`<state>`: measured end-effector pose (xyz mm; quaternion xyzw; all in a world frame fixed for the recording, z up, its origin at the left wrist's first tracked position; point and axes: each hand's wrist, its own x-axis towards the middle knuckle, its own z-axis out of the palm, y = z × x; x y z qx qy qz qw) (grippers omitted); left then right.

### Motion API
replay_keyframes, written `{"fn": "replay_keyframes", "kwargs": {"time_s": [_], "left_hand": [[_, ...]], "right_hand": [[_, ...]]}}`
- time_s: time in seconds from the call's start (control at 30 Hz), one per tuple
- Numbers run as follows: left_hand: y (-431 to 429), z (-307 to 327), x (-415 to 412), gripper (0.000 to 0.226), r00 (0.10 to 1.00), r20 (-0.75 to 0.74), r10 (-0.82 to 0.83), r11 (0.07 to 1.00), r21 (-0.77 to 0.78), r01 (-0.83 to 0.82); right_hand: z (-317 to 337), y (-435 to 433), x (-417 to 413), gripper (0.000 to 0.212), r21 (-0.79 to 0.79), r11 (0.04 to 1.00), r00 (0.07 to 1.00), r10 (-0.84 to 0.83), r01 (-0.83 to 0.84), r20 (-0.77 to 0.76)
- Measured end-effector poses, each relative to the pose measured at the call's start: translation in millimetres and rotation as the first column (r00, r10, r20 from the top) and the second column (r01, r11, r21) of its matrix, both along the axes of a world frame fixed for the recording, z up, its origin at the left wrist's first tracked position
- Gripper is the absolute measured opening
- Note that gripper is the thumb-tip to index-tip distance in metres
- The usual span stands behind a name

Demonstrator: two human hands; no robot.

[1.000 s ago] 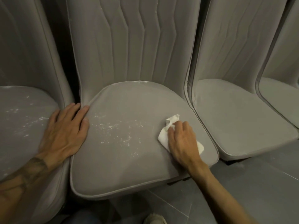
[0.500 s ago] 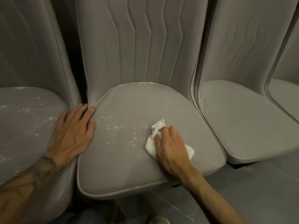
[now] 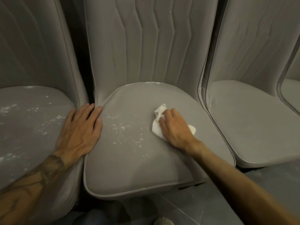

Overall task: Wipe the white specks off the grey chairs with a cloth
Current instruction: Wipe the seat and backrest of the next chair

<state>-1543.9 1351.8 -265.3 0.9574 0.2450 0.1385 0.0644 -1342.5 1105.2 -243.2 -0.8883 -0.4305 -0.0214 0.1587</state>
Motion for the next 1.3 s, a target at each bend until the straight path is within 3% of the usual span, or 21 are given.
{"fn": "replay_keyframes", "kwargs": {"time_s": [0.07, 0.13, 0.3, 0.5, 0.63, 0.7, 0.87, 0.93, 1.07, 1.13, 1.23, 1.3], "left_hand": [[-0.4, 0.3, 1.1, 0.058, 1.0, 0.001, 0.007, 1.0, 0.002, -0.007], [0.6, -0.2, 1.4, 0.058, 1.0, -0.001, 0.007, 1.0, 0.002, -0.007], [2.9, -2.2, 0.1, 0.06, 1.0, -0.011, 0.01, 1.0, -0.021, -0.01], [0.7, -1.0, -0.2, 0.056, 1.0, 0.008, 0.017, 1.0, -0.021, -0.017], [0.7, 0.0, -0.4, 0.056, 1.0, 0.004, 0.017, 1.0, -0.02, -0.017], [0.3, 1.2, -0.9, 0.056, 1.0, 0.002, 0.02, 1.0, -0.02, -0.02], [-0.1, 2.7, 0.5, 0.056, 1.0, 0.005, 0.021, 0.999, -0.037, -0.021], [-0.3, 1.9, 0.6, 0.057, 1.0, 0.01, 0.024, 0.999, -0.047, -0.024], [-1.0, 4.4, -0.9, 0.056, 0.999, 0.016, 0.036, 0.998, -0.053, -0.035], [-3.8, 8.6, -3.8, 0.055, 1.0, 0.004, 0.031, 0.999, -0.029, -0.031], [-6.8, 14.1, -13.9, 0.055, 1.0, -0.019, 0.025, 1.0, 0.009, -0.025], [-7.7, 13.6, -24.2, 0.057, 0.999, -0.042, 0.027, 0.999, 0.037, -0.026]], "right_hand": [[3.9, 9.4, 21.7, 0.03, -0.036, 0.982, 0.983, -0.184, 0.185, 0.015], [2.1, 27.9, 9.0, 0.031, -0.055, 0.975, 0.976, -0.211, 0.214, 0.049], [-4.8, 34.9, -40.5, 0.024, 0.047, 0.979, 0.979, 0.199, -0.197, -0.034], [7.2, 57.8, 12.0, 0.03, -0.087, 0.99, 0.993, -0.106, 0.109, 0.041], [-9.6, 60.5, -40.0, 0.026, 0.035, 0.966, 0.967, 0.255, -0.255, -0.009], [-6.9, 54.7, -31.3, 0.026, 0.014, 0.937, 0.936, 0.35, -0.35, -0.036], [0.3, 89.0, 18.6, 0.029, -0.035, 0.999, 0.999, 0.027, -0.028, -0.025], [-4.6, 103.5, 2.7, 0.029, -0.012, 0.998, 0.998, 0.064, -0.064, -0.011], [-13.8, 96.4, -28.7, 0.022, -0.006, 0.934, 0.934, 0.356, -0.356, -0.034], [-8.5, 100.8, -17.1, 0.022, -0.005, 0.947, 0.945, 0.321, -0.322, -0.057], [0.7, 131.7, 4.8, 0.029, -0.018, 0.99, 0.987, 0.137, -0.139, -0.079], [1.4, 151.2, 0.6, 0.031, -0.016, 0.992, 0.99, 0.121, -0.122, -0.067]]}}
